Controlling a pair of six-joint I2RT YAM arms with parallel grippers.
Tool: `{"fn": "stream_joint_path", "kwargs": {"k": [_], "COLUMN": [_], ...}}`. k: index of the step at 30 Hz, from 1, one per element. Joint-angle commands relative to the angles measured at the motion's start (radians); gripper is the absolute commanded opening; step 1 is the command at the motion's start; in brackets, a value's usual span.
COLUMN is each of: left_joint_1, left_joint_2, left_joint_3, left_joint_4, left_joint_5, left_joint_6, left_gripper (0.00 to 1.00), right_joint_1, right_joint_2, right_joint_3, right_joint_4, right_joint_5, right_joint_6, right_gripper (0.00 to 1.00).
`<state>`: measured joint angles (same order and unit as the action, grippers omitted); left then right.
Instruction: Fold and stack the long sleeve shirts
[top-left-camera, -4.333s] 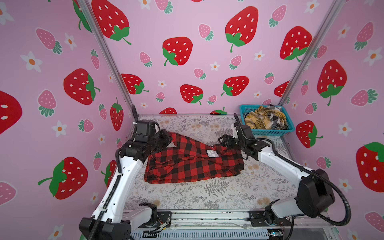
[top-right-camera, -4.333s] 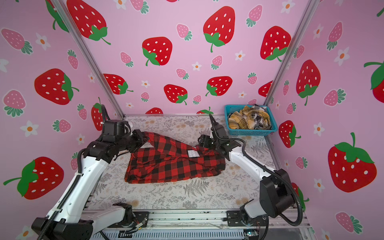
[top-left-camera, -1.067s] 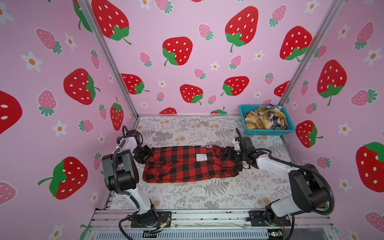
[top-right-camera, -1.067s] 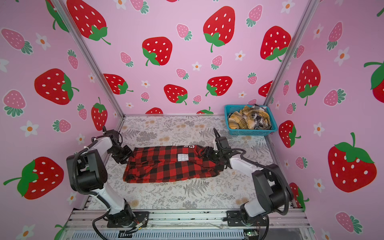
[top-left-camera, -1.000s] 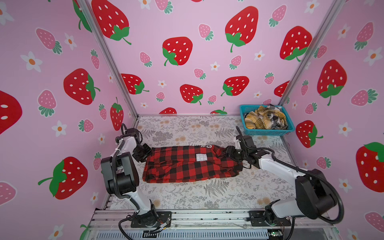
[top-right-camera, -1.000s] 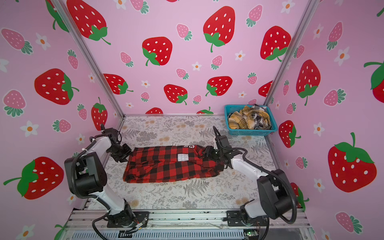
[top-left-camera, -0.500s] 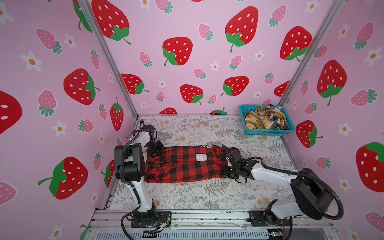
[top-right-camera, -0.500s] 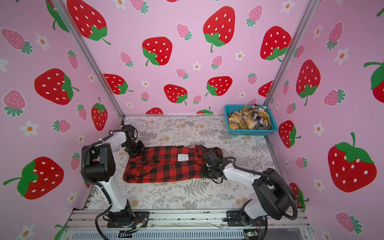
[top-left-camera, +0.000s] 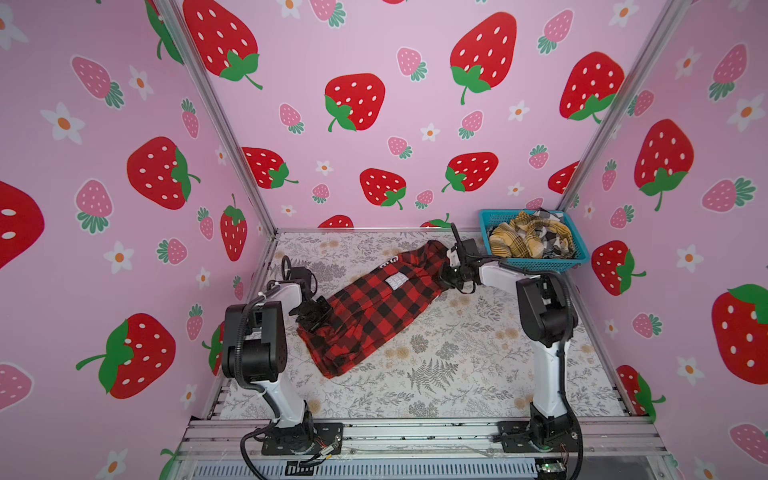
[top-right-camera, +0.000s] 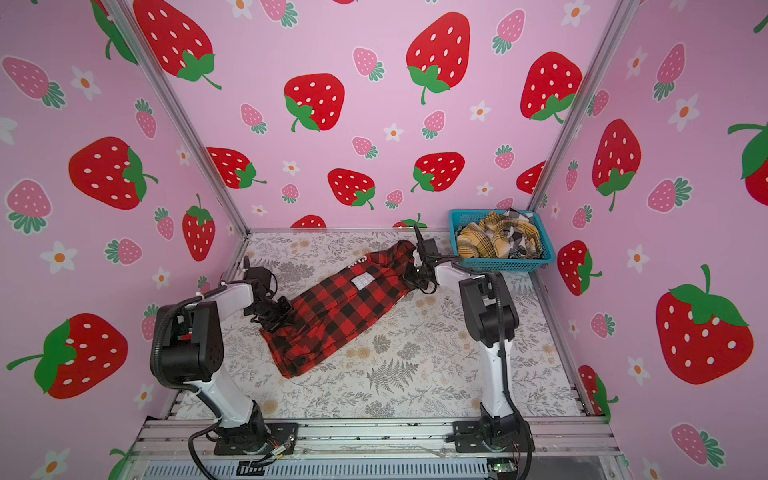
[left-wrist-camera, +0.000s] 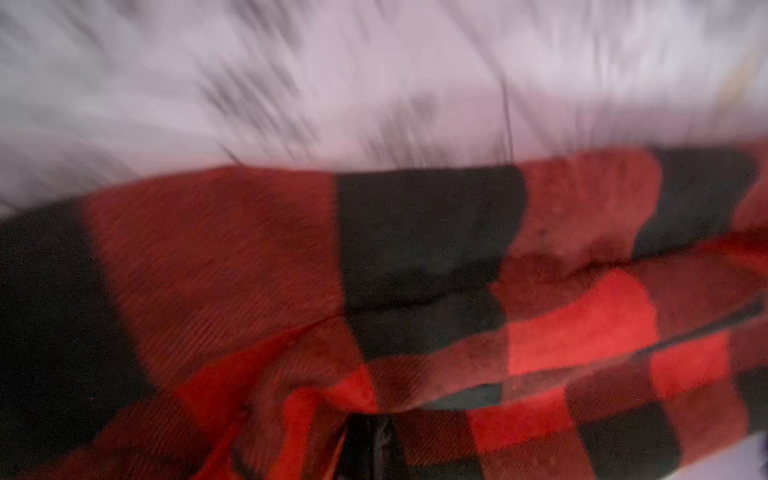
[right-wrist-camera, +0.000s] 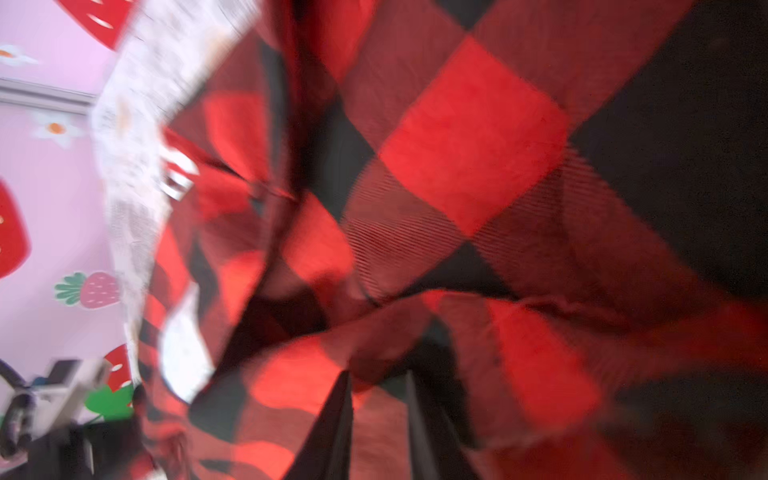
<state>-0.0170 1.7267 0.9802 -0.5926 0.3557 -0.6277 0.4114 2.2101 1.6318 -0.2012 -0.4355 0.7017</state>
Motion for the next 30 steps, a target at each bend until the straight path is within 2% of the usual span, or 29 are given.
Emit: {"fn": "stream_joint_path", "kwargs": {"k": [1, 4, 6, 8, 10, 14, 17, 20, 22, 25, 27, 30], "left_joint_1": [-0.22, -0.31, -0.302, -0.279, -0.254, -0.242, -0.276, -0.298, -0.302, -0.313, -0.338, -0.377], "left_joint_2": [-0.058, -0.178, -0.256, -0.29, -0.263, -0.179, -0.165, -0.162, -0.148, -0.125, -0.117, -0.11], "left_joint_3": [-0.066, -0.05, -0.013, 0.041, 0.085, 0.065, 0.018, -0.033, -0.06, -0.085, -0.109, -0.149], "left_joint_4": [0.001, -0.006, -0.04, -0.112, -0.163, -0.129, -0.044, 0.033, 0.057, 0.064, 0.096, 0.126], "left_joint_5": [0.157, 0.161, 0.123, 0.026, -0.014, 0.093, 0.169, 0.208, 0.222, 0.237, 0.279, 0.284], "left_joint_6": [-0.074, -0.102, -0.09, -0.053, -0.008, -0.012, -0.044, -0.071, -0.075, -0.072, -0.075, -0.093], "left_gripper": [0.12, 0.29, 0.37, 0.41, 0.39, 0.32, 0.31, 0.27, 0.21, 0.15, 0.15, 0.13], "right_joint_1": [0.006, 0.037, 0.075, 0.125, 0.187, 0.296, 0.345, 0.378, 0.383, 0.384, 0.384, 0.395], "right_joint_2": [-0.084, -0.251, -0.363, -0.468, -0.544, -0.591, -0.571, -0.548, -0.535, -0.543, -0.558, -0.602], "right_joint_3": [0.085, -0.094, -0.235, -0.394, -0.533, -0.668, -0.698, -0.702, -0.718, -0.748, -0.759, -0.739], "right_joint_4": [-0.188, -0.171, -0.17, -0.135, -0.082, -0.026, -0.011, -0.032, -0.045, -0.043, -0.054, -0.106], "right_joint_5": [-0.067, 0.01, 0.066, 0.109, 0.127, 0.157, 0.18, 0.249, 0.305, 0.31, 0.324, 0.367], "right_joint_6": [-0.158, -0.178, -0.182, -0.144, -0.095, -0.001, 0.047, 0.057, 0.073, 0.123, 0.138, 0.14], "right_gripper": [0.4, 0.49, 0.5, 0.51, 0.5, 0.51, 0.49, 0.46, 0.42, 0.36, 0.37, 0.45]}}
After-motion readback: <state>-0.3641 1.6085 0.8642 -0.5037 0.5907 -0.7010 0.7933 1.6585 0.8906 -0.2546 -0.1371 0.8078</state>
